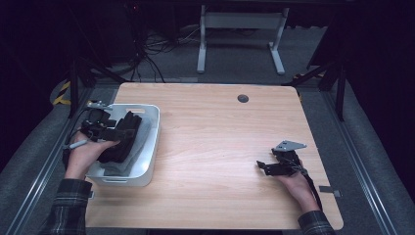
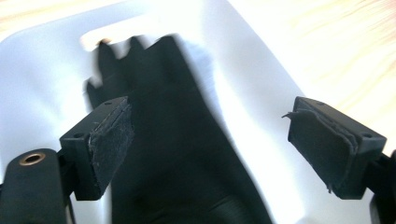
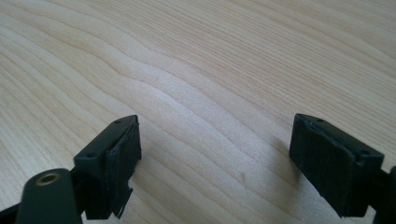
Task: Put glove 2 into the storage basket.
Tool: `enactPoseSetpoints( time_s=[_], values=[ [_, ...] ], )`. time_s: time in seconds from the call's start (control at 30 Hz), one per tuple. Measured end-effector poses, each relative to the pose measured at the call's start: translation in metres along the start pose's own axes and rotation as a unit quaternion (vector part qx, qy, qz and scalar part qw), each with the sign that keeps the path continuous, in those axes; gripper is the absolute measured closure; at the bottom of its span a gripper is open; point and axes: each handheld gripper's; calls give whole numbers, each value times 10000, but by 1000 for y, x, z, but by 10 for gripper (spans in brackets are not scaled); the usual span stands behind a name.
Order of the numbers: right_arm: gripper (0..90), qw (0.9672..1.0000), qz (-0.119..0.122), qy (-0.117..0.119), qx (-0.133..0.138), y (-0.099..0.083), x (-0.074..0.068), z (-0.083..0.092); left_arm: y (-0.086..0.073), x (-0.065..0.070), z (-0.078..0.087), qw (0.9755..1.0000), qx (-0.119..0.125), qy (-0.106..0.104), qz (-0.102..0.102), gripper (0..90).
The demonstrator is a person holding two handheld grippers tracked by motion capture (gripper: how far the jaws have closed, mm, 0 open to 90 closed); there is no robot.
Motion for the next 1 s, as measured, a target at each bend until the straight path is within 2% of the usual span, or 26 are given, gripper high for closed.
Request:
enactPoseSetpoints(
  time_s=[0.17,0.23,0.57,0.73,0.87,1.0],
  values=[
    [170,10000,7,1,4,0,0,0,3,21,-12,9997,22,-205,-120,149],
    [170,10000,6,0,3,0,0,0,5,28,-15,9994,102,-281,-156,149],
    [169,10000,3,-1,1,0,0,0,9,79,-33,9957,422,-732,-388,150],
    [169,10000,3,-4,1,0,0,0,1,104,-48,9927,406,-1011,-522,150],
    [168,10000,4,-5,0,0,-1,0,-7,123,-59,9908,404,-1140,-611,152],
    [167,10000,4,-1,-1,0,-1,0,-18,143,-72,9877,374,-1339,-720,152]
  ],
)
Point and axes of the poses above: each handheld gripper's, and its own axes: z roughly backward along the jaws, y roughly out of its top, x roughly to its right, and after that the axes turned 15 degrees about x, right-handed
